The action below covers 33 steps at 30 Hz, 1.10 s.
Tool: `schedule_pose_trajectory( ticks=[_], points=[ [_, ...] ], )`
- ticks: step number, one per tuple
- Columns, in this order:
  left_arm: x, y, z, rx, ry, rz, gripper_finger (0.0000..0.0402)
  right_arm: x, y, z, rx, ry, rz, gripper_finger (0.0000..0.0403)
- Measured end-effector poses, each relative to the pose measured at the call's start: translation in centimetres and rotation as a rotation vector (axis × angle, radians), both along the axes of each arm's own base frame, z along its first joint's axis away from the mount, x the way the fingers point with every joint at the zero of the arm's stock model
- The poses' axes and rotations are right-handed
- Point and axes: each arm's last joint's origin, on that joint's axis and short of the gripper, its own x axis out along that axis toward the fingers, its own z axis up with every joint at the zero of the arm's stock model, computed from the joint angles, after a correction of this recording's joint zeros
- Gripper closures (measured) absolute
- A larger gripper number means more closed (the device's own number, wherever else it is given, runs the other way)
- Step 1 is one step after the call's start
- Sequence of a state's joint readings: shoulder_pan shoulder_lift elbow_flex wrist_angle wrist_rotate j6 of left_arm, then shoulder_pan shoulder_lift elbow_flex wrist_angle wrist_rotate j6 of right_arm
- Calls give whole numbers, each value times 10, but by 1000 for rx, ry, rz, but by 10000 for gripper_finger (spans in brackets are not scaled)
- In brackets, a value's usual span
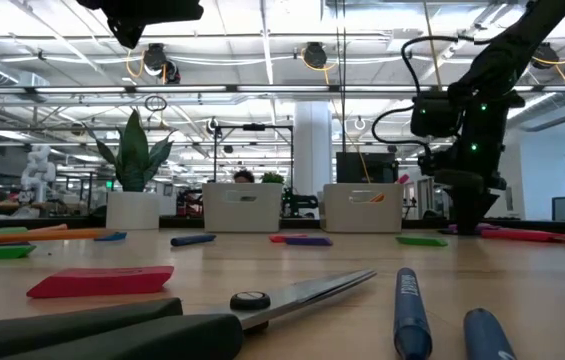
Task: Sort crayons/erasers/pens/pencils in bins
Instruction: Put the blue crayon into the bottom right bin
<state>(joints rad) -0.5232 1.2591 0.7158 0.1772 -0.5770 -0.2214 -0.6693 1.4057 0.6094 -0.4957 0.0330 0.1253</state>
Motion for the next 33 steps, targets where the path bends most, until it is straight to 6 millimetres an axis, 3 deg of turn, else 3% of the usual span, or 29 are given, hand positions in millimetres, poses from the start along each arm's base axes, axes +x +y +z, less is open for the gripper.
schedule_pose_trajectory(
  ticks=[11,17,22,27,33],
  points=[
    [0,0,1,6,-5,-3,307,-2,1,-2,6,30,-2,381],
    [0,0,1,4,-7,-3,307,-5,5,14,45,27,14,376],
    [0,0,1,4,-7,-3,307,-6,12,56,38,-6,-11,369],
    [0,0,1,3,-7,-3,307,-2,37,106,62,-55,-20,380],
    [0,0,1,2,-7,-3,307,6,96,155,189,-91,-56,377]
  ],
)
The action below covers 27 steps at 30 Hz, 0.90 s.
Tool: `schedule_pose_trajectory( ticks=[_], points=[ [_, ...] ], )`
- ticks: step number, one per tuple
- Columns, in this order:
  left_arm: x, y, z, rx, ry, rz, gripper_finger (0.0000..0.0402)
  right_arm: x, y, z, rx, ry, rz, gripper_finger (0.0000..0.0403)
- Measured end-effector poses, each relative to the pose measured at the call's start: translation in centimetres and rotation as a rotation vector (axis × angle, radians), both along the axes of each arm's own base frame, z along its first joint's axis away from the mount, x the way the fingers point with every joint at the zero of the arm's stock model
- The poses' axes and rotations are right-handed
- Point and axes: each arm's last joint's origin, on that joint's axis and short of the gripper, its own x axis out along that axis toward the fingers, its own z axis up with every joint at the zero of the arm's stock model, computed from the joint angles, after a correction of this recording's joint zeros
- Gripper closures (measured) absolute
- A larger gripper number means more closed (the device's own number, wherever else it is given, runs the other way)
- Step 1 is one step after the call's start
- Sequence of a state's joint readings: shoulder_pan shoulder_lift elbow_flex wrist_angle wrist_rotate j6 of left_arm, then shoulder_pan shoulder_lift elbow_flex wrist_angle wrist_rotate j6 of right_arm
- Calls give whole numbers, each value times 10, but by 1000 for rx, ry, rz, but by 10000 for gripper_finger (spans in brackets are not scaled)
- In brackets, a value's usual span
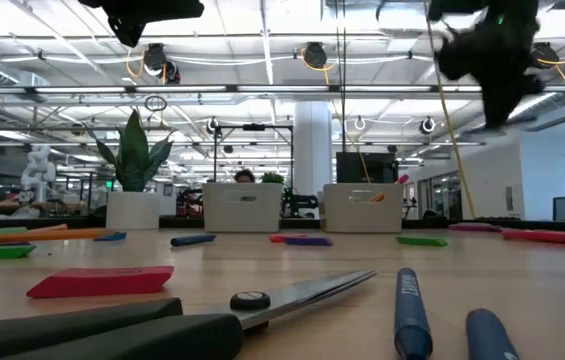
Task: Sort crayons/erasers/pens/pencils in bins
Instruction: Put the blue crayon into the bottom right bin
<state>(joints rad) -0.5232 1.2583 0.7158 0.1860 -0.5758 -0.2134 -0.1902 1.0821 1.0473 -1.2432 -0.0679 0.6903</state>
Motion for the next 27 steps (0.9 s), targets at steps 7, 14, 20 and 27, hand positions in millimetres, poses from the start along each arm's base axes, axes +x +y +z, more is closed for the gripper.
schedule_pose_trajectory(
  ticks=[7,14,20,27],
  points=[
    [0,0,0,0,0,0,307,7,110,15,359,-16,-29,379],
    [0,0,0,-1,-1,-1,307,-7,219,-7,555,143,-99,379],
    [0,0,0,-1,0,-1,307,-21,259,-46,418,301,-135,373],
    [0,0,0,-1,0,-1,307,-16,265,-69,316,324,-5,340]
  ],
)
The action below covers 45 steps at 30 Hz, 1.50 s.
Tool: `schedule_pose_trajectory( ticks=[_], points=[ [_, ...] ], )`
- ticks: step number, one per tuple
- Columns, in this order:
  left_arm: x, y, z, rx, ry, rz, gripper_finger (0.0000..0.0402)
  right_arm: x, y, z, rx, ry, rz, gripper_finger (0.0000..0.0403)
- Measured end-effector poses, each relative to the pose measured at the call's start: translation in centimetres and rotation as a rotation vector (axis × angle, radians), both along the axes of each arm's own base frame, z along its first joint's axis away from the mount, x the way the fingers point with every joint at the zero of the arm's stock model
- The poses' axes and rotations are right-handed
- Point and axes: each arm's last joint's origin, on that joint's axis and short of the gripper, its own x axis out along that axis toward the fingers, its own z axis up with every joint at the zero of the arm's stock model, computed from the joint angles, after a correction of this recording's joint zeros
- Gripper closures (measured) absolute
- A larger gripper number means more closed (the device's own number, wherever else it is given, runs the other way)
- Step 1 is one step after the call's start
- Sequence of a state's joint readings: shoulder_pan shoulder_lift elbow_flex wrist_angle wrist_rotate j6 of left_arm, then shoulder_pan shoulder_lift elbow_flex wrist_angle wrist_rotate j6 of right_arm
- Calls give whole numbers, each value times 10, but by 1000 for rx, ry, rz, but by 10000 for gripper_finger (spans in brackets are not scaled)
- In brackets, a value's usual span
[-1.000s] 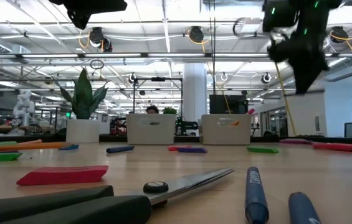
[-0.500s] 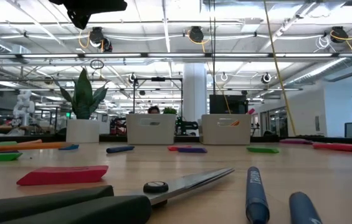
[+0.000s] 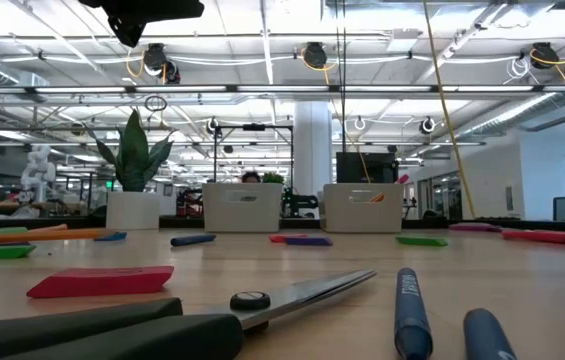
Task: Sort crayons/erasers/pens/pencils in bins
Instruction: Put the blue crayon into the bottom right bin
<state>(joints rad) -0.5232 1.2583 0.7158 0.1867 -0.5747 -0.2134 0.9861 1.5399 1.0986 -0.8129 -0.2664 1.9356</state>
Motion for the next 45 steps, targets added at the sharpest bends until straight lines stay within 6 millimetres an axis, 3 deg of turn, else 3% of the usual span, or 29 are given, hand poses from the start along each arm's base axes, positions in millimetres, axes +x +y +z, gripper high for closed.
schedule_pose_trajectory(
  ticks=[8,12,16,20,24,28,30,37,45],
  points=[
    [0,0,0,0,0,-1,307,2,-35,27,-58,-72,-21,275],
    [0,0,0,0,1,-1,307,4,-69,47,-173,-221,-80,265],
    [0,0,0,0,1,-1,307,0,-113,57,-400,-185,-211,264],
    [0,0,0,0,1,-1,307,0,-147,48,-518,19,-289,264],
    [0,0,0,1,1,-1,307,-2,-166,14,-462,168,-363,264],
    [0,0,0,1,1,-1,307,-11,-174,-26,-398,258,-410,264],
    [0,0,0,1,2,-1,307,-12,-173,-36,-382,247,-443,264],
    [0,0,0,0,-1,0,307,-5,-167,-33,-389,151,-533,264],
    [0,0,0,-1,-2,-1,307,-11,-144,-33,-465,5,-741,264]
  ],
)
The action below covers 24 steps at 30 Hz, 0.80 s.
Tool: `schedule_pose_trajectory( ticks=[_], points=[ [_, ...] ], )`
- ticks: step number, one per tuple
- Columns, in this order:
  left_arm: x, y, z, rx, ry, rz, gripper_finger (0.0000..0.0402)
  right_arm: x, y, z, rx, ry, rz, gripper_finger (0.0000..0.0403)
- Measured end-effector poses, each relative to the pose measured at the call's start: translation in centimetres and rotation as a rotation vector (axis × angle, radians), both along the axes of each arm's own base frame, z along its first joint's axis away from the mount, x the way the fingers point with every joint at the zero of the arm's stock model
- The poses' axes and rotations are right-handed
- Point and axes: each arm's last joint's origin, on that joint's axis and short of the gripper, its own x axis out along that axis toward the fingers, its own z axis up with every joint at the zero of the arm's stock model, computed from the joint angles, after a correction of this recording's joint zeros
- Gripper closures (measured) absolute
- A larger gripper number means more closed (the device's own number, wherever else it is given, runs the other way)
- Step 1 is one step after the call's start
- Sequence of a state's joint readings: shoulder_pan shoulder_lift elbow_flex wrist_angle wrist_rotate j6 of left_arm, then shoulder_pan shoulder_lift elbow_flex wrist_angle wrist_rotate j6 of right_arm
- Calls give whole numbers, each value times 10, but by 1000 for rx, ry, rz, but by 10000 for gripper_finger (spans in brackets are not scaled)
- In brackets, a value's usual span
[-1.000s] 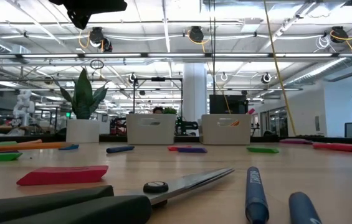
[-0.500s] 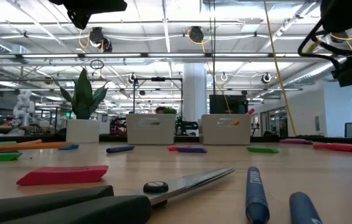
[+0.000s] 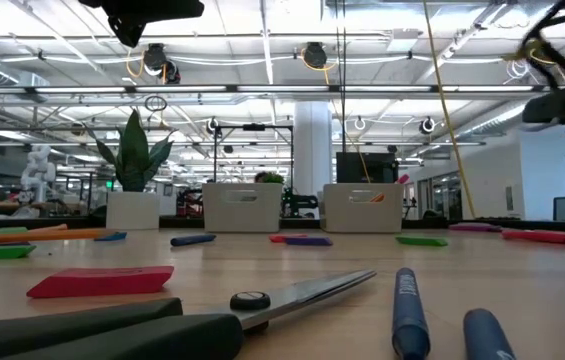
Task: Sort crayons/erasers/pens/pencils in bins
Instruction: Put the blue crayon into the bottom right bin
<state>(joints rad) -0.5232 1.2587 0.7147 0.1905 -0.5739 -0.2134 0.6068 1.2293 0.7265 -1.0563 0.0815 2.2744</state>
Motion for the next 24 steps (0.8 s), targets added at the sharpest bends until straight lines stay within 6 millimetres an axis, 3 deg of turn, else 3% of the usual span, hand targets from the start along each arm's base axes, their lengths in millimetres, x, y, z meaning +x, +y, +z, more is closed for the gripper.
schedule_pose_trajectory(
  ticks=[8,13,19,24],
  points=[
    [0,0,0,0,1,0,307,-3,3,-6,15,61,-92,264],
    [0,0,0,0,1,0,307,-10,0,-25,90,134,-119,264],
    [0,0,0,1,1,0,307,-11,-3,-48,160,50,-128,264],
    [0,0,0,0,1,0,307,-14,-5,-50,148,66,-127,268]
  ],
)
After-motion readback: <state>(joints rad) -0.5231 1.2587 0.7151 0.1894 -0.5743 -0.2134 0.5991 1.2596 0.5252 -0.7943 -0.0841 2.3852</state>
